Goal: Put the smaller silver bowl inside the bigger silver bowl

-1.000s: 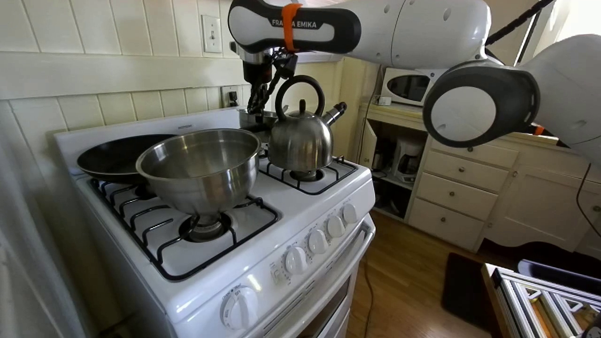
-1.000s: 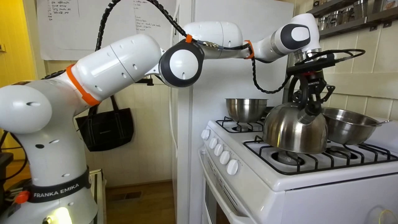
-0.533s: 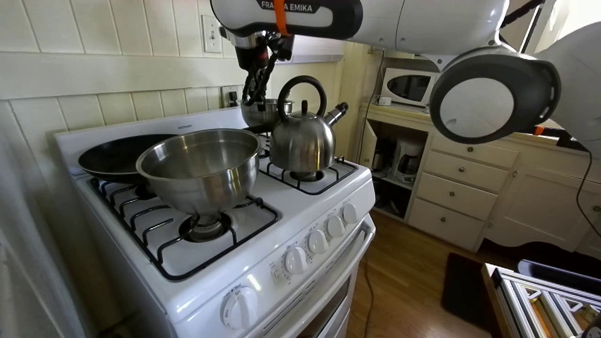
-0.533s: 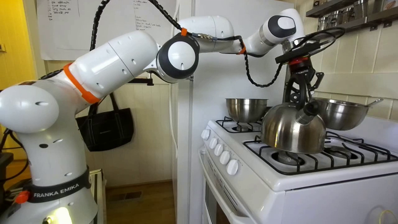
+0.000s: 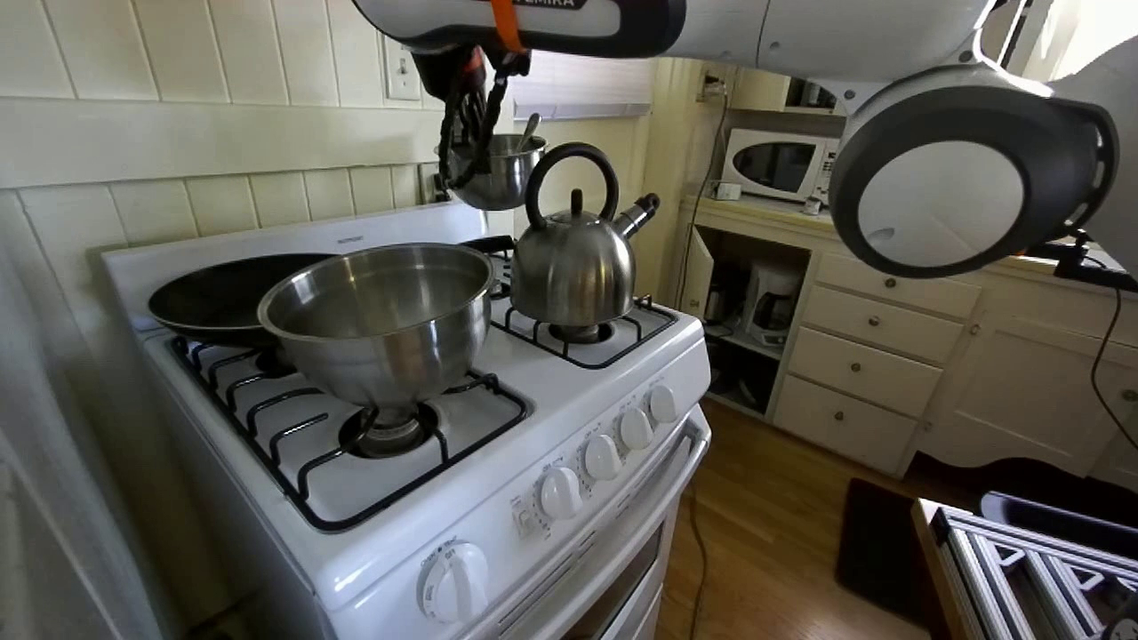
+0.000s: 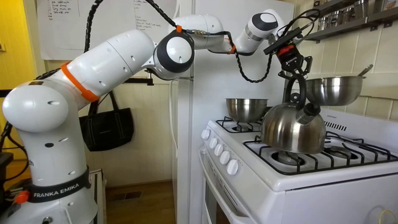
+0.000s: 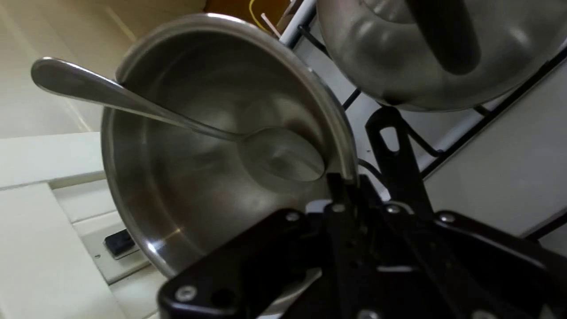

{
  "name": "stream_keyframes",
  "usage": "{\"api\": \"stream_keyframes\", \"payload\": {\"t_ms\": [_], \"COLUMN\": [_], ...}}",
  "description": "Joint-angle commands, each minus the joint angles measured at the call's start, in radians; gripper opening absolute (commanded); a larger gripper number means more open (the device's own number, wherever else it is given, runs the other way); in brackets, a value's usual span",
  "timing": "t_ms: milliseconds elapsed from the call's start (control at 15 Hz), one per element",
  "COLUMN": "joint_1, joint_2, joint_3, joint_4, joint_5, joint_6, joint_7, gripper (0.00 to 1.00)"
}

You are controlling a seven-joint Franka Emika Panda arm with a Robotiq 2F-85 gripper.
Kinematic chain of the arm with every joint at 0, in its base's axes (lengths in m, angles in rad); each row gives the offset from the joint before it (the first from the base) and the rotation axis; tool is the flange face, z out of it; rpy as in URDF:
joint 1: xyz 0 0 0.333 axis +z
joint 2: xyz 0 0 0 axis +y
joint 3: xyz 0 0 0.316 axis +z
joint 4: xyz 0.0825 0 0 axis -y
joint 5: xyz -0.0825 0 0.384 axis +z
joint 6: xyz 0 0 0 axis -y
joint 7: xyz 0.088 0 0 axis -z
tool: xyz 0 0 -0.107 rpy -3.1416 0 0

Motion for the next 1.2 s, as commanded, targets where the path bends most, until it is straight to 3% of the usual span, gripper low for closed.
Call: {"api": "stream_keyframes", "payload": {"t_ms": [0,267,600,800,1133], "joint_1": [0.082,0.160,0.202,0.181,0.150], "joint_2": [-0.017,-0.028,-0.077,-0.124,-0.166], "joint_3": [-0.043,-0.028,0.023,0.084,0.139], "joint_4": [-0.014,-0.016,-0.017,-0.030,-0.029], "joint_5": [-0.097,-0.123,-0.093,-0.025,0.070], "joint_6": [0.017,0.064,0.164,0.192,0.121], "joint_7": [0.006,-0.029,-0.236,-0.355,-0.416], "gripper": [0.02,0.02,0.02,0.02,0.02]}}
